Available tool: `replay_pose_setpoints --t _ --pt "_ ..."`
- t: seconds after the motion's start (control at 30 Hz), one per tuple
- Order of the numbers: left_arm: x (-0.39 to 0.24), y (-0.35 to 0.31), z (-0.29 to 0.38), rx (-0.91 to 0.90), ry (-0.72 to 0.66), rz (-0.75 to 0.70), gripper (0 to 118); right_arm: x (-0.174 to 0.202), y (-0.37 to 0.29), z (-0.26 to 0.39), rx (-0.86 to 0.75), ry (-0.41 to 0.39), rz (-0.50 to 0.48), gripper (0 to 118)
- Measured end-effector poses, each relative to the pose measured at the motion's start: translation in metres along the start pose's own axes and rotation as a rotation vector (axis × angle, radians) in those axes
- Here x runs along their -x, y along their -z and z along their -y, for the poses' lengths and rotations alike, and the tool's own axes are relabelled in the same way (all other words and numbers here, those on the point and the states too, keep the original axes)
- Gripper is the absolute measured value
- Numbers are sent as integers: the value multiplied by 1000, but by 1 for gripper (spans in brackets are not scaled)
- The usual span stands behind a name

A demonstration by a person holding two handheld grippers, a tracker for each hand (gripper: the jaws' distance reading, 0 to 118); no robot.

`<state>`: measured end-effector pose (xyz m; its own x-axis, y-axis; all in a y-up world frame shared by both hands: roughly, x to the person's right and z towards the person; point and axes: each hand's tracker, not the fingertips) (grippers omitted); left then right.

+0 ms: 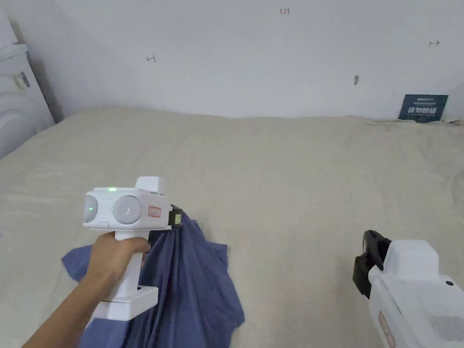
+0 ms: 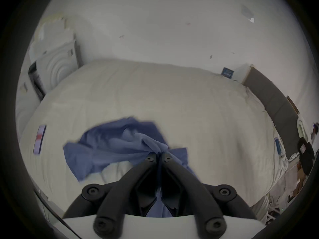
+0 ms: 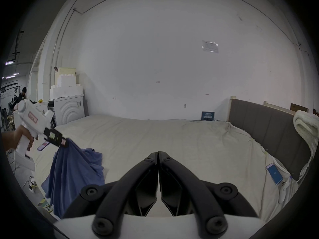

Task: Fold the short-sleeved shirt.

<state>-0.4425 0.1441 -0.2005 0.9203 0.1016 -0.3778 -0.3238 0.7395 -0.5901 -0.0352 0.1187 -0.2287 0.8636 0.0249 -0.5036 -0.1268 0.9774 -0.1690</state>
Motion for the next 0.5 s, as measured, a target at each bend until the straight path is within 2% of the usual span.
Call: replay_pose_setpoints --t 0.3,0.5 --pt "-118 -27 -65 -134 138 224 0 -56 -23 -3 -25 22 121 1" --pt "-197 -43 -76 -177 247 382 0 -81 -34 -4 -38 36 192 1"
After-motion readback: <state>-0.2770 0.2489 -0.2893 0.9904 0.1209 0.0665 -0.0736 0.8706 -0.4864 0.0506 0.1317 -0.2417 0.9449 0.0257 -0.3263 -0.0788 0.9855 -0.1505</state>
